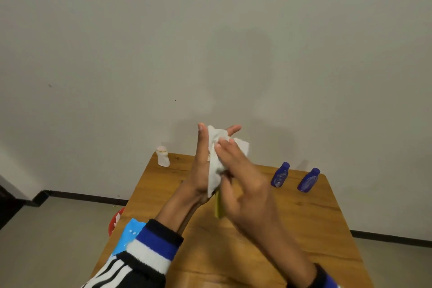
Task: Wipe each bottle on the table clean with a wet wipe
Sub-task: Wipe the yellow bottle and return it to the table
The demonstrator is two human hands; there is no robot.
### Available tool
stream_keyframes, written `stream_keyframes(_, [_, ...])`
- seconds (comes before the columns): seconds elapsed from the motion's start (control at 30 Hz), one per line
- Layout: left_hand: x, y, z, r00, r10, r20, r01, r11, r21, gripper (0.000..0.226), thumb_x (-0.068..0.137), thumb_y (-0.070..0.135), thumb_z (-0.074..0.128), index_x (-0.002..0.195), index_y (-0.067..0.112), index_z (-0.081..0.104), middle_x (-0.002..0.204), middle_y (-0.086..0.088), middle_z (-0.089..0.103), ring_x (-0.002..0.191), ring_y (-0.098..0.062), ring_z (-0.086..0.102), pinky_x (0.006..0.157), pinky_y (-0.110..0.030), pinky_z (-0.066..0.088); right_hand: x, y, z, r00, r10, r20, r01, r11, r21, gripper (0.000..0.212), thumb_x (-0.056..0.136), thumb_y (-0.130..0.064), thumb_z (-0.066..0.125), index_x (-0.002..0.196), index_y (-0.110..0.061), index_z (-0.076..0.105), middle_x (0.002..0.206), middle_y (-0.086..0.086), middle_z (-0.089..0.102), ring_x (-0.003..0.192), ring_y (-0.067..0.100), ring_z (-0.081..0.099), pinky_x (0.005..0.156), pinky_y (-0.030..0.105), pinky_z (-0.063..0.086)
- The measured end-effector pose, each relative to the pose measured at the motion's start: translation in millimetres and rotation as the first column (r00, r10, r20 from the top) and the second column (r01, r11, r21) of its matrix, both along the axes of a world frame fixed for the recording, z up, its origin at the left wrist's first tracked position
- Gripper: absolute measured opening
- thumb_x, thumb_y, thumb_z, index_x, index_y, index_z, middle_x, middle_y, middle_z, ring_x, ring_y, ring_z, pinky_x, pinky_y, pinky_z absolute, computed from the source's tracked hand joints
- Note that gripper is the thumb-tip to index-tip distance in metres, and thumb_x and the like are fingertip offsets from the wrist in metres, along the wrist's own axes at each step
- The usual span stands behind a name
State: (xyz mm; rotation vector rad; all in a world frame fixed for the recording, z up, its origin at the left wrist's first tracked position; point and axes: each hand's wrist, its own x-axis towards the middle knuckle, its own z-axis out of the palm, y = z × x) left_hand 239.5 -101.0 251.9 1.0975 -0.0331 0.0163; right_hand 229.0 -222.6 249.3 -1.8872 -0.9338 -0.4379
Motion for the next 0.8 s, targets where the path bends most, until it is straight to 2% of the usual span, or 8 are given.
stream_keyframes(0.1, [3.8,4.7,-0.8,0.999,0.04,-0.005,-0.04,0.995,-0.086,0.091,0.081,0.084,0.025,0.138,0.02,0.052,0.081,-0.007,0.061,0.071,-0.014,0.061,0.063,-0.027,0.051,-28.8,15.4,-25.2,0.99,-0.045,-0.133,0.061,0.991,0.123,0.066,0.087,0.008,0.063,0.146,-0.015,0.044,0.157,0.001,0.036,0.148,0.01,0.027,0.115,0.021,0.031])
stream_keyframes(0.27, [6.9,23.0,5.1,0.993,0.103,-0.06,-0.114,0.965,-0.235,0.077,0.081,0.074,0.047,0.14,0.024,0.045,0.084,-0.009,0.054,0.076,-0.019,0.051,0.068,-0.036,0.04,-34.9,4.7,-50.6,0.987,-0.042,-0.154,0.054,0.996,0.077,0.058,0.081,0.003,0.072,0.133,-0.018,0.059,0.148,0.0,0.049,0.14,0.006,0.04,0.109,0.015,0.038])
stream_keyframes(0.37, [6.6,27.5,4.1,0.995,0.054,-0.081,-0.077,0.949,-0.305,0.063,0.079,0.046,0.068,0.13,0.014,0.048,0.09,-0.01,0.054,0.085,-0.026,0.056,0.08,-0.046,0.046,-19.1,-7.4,-35.3,0.975,-0.092,-0.203,0.121,0.984,0.134,0.04,0.078,-0.001,0.077,0.11,-0.02,0.064,0.115,-0.012,0.067,0.109,0.004,0.063,0.083,0.017,0.054])
stream_keyframes(0.43, [5.2,28.1,3.2,0.997,-0.005,-0.076,-0.021,0.941,-0.338,0.06,0.076,0.03,0.077,0.126,0.009,0.052,0.104,-0.018,0.057,0.1,-0.036,0.058,0.095,-0.054,0.047,-5.1,-13.8,-17.3,0.924,-0.085,-0.372,0.18,0.956,0.23,0.027,0.079,-0.005,0.079,0.098,-0.018,0.065,0.092,-0.009,0.07,0.084,0.01,0.068,0.065,0.026,0.057])
stream_keyframes(0.53, [4.7,22.1,2.3,0.996,-0.013,-0.094,-0.018,0.945,-0.327,0.049,0.083,0.034,0.066,0.123,0.005,0.065,0.123,-0.019,0.065,0.115,-0.035,0.063,0.102,-0.052,0.049,7.9,-20.4,7.2,0.635,0.269,-0.724,0.149,0.877,0.456,0.027,0.074,-0.015,0.08,0.096,-0.007,0.068,0.091,0.009,0.075,0.079,0.021,0.072,0.061,0.032,0.058])
stream_keyframes(0.6, [7.2,14.8,2.9,0.994,-0.004,-0.112,-0.031,0.95,-0.31,0.06,0.086,0.047,0.06,0.134,0.012,0.056,0.123,-0.014,0.068,0.119,-0.034,0.063,0.105,-0.053,0.046,6.4,-18.8,13.2,0.475,0.382,-0.793,0.091,0.875,0.475,0.033,0.071,-0.018,0.077,0.1,-0.004,0.067,0.093,0.014,0.076,0.079,0.023,0.072,0.062,0.033,0.058])
stream_keyframes(0.7, [12.5,12.6,10.3,0.991,0.056,-0.122,-0.093,0.943,-0.32,0.06,0.093,0.058,0.049,0.134,0.014,0.054,0.09,-0.005,0.069,0.103,-0.028,0.069,0.103,-0.05,0.047,-1.1,-15.5,12.4,0.461,0.308,-0.832,0.032,0.932,0.362,0.022,0.08,-0.012,0.075,0.1,-0.006,0.069,0.093,0.011,0.077,0.082,0.024,0.074,0.07,0.037,0.06])
stream_keyframes(0.8, [14.8,25.4,10.9,0.986,0.113,-0.126,-0.15,0.927,-0.345,0.066,0.094,0.061,0.045,0.137,0.011,0.052,0.086,-0.005,0.068,0.098,-0.026,0.071,0.1,-0.05,0.051,2.5,-25.7,13.0,0.517,0.187,-0.836,-0.066,0.982,0.179,0.013,0.084,-0.01,0.072,0.098,-0.009,0.07,0.093,0.009,0.076,0.087,0.027,0.073,0.078,0.045,0.061])
